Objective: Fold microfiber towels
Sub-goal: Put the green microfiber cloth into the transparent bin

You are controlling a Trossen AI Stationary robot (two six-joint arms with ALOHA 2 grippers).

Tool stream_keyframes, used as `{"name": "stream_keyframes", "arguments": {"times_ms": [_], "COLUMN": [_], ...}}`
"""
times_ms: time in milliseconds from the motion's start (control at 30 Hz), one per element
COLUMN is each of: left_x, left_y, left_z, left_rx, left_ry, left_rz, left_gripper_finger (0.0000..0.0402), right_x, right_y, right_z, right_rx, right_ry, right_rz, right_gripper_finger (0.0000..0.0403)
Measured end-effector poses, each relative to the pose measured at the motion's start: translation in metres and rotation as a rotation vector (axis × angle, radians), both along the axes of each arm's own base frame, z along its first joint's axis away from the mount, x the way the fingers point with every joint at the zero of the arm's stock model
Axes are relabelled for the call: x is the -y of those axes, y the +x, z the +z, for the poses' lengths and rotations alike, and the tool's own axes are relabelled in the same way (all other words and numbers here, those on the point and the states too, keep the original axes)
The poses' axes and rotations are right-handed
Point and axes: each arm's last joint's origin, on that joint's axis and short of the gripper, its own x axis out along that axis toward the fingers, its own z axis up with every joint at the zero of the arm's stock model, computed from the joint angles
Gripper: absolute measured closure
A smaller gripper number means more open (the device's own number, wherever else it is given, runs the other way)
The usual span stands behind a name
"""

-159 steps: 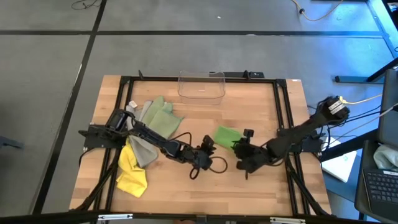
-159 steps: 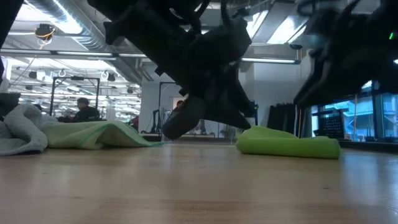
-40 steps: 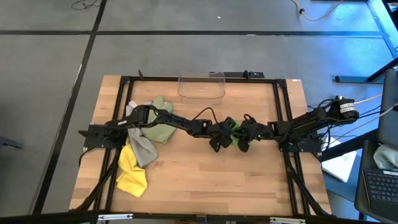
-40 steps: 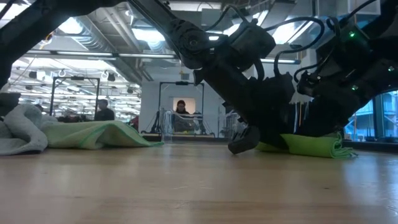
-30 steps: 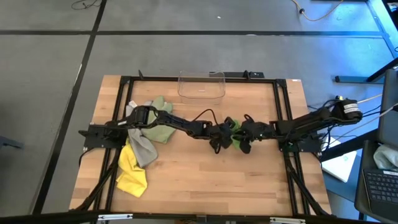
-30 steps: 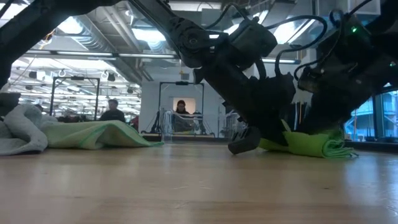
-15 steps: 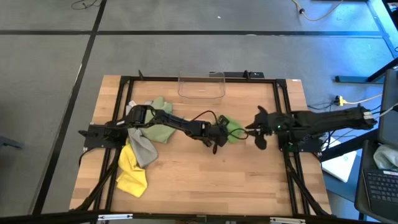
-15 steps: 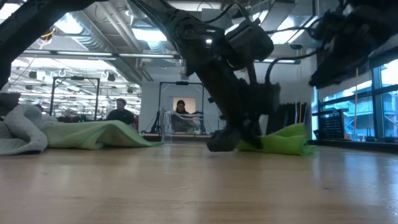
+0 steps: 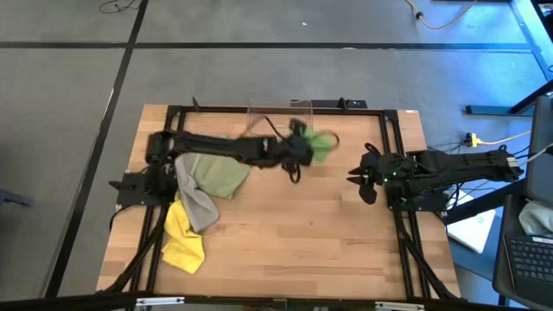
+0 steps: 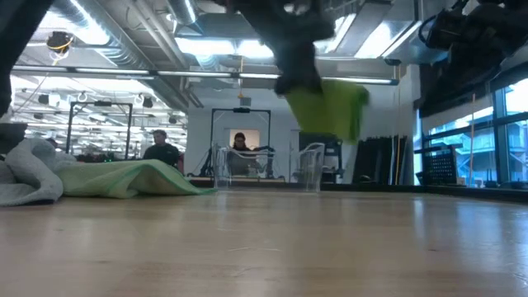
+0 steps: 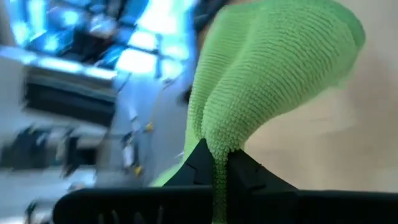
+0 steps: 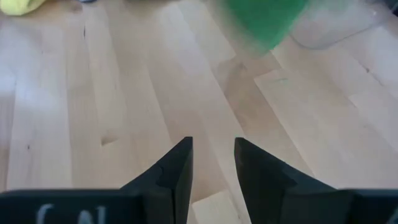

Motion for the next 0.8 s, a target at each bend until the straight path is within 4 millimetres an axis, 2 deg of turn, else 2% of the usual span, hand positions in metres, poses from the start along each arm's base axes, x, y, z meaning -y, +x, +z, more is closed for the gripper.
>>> {"name": "stream_keyframes", "arguments": {"times_ms": [133,267,433,567,800], "left_x": [-0.034,-0.071,-0.112,-0.136,-0.151], "left_y": [-0.019,-0.030,-0.035,-0.037,-0.029], "left_z": [0.026,0.024,0.001,-0.016,-0.057], "left_rx": [0.055,0.024,-0.009,-0.010,-0.063], "left_ry": [0.035,0.035,-0.005,-0.033,-0.078], "left_rz": [0.130,0.224,0.340,0.408,0.454], "left_gripper_finger": [0.0401,0.0401,0.0401,0.0401,0.0401], "right_x": [0.000,0.000,-0.004,-0.006,-0.008], "right_y": [0.002,0.002,0.003,0.003,0.003], "right_z": [0.000,0.000,0.000,0.001,0.001], "right_rx": [0.005,0.003,0.007,0.017,0.019], "right_ry": [0.000,0.006,0.012,0.007,0.005], "right_rz": [-0.001,0.003,0.026,0.041,0.054], "right_gripper_finger": [0.0281,0.0281,0.0281,0.0281,0.0281]}}
